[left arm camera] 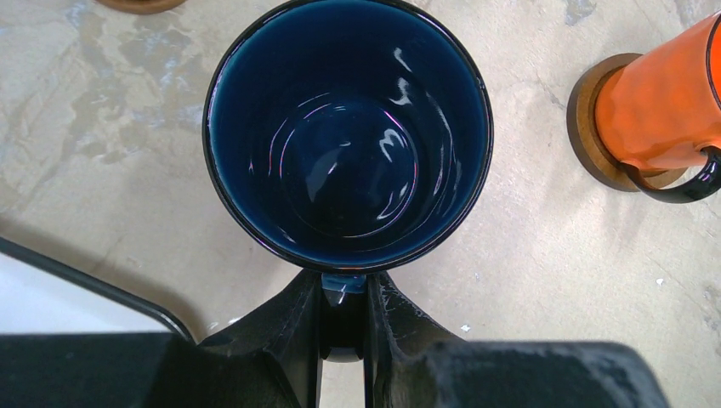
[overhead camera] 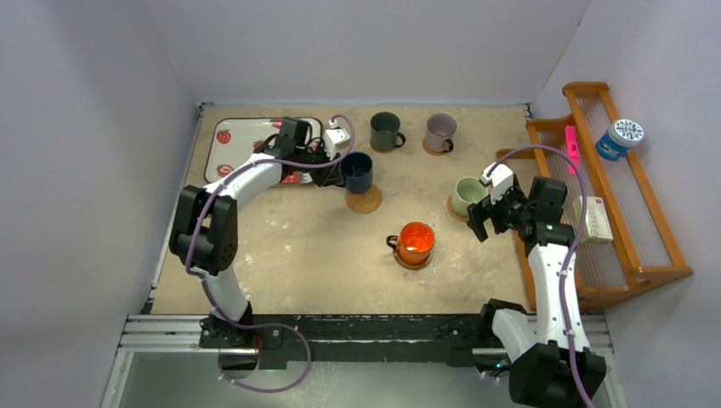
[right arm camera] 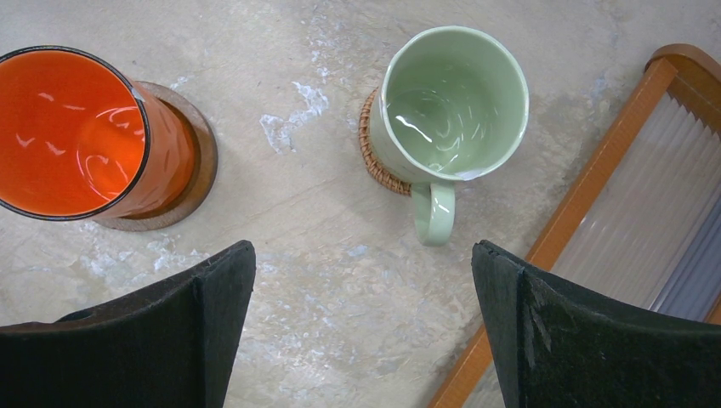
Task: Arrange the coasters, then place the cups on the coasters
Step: Place the cup on the coaster.
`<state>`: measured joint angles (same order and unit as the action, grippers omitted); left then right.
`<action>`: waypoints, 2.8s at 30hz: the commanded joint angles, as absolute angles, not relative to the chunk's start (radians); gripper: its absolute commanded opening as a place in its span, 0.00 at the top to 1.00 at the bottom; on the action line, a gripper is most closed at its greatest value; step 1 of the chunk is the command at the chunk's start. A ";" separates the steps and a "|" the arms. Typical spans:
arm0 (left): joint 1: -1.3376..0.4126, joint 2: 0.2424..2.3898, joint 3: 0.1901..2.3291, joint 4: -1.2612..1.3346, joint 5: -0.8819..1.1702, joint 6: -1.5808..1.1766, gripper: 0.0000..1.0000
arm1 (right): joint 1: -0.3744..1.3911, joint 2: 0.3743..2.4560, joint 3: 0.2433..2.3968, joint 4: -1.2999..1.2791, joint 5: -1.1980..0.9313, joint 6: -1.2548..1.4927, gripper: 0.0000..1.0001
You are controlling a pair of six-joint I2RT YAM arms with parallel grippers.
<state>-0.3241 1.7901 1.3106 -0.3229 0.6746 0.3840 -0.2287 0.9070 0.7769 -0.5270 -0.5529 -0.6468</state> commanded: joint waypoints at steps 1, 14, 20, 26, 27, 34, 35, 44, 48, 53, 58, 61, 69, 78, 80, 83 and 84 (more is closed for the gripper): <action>-0.346 1.795 1.319 -0.253 0.720 0.382 1.00 | -0.230 0.893 0.764 -0.528 -0.571 -0.657 0.01; -0.368 1.826 1.296 -0.219 0.704 0.368 1.00 | -0.230 0.894 0.764 -0.529 -0.572 -0.658 0.01; -0.376 1.808 1.264 -0.179 0.669 0.369 1.00 | -0.231 0.894 0.762 -0.526 -0.572 -0.659 0.01; -0.380 1.805 1.251 -0.161 0.652 0.364 1.00 | -0.231 0.904 0.764 -0.522 -0.571 -0.660 0.01; -0.382 1.805 1.250 -0.157 0.648 0.363 1.00 | -0.230 0.904 0.765 -0.524 -0.573 -0.660 0.01; -0.389 1.797 1.227 -0.127 0.616 0.350 1.00 | -0.230 0.903 0.762 -0.520 -0.572 -0.661 0.01; -0.390 1.796 1.223 -0.123 0.611 0.348 1.00 | -0.231 0.903 0.762 -0.521 -0.573 -0.662 0.01; -0.393 1.769 1.196 -0.091 0.592 0.338 1.00 | -0.231 0.899 0.761 -0.525 -0.578 -0.667 0.01; -0.393 1.754 1.179 -0.067 0.580 0.330 1.00 | -0.231 0.900 0.759 -0.524 -0.578 -0.667 0.01; -0.394 1.722 1.141 -0.017 0.573 0.293 1.00 | -0.231 0.890 0.758 -0.529 -0.582 -0.668 0.01; -0.394 1.692 1.096 0.042 0.537 0.273 1.00 | -0.232 0.887 0.756 -0.525 -0.581 -0.671 0.01; -0.394 1.678 1.068 0.072 0.529 0.260 1.00 | -0.230 0.886 0.755 -0.529 -0.583 -0.672 0.01; -0.400 1.694 1.078 0.091 0.547 0.239 1.00 | -0.230 0.874 0.750 -0.528 -0.583 -0.673 0.01; -0.421 1.702 1.080 0.101 0.532 0.241 1.00 | -0.230 0.880 0.749 -0.525 -0.584 -0.673 0.01; -0.427 1.705 1.083 0.101 0.529 0.242 1.00 | -0.230 0.879 0.749 -0.525 -0.585 -0.673 0.01; -0.435 1.706 1.083 0.103 0.519 0.247 1.00 | -0.230 0.878 0.749 -0.525 -0.585 -0.673 0.01; -0.438 1.707 1.084 0.103 0.513 0.249 1.00 | -0.230 0.878 0.748 -0.525 -0.585 -0.673 0.01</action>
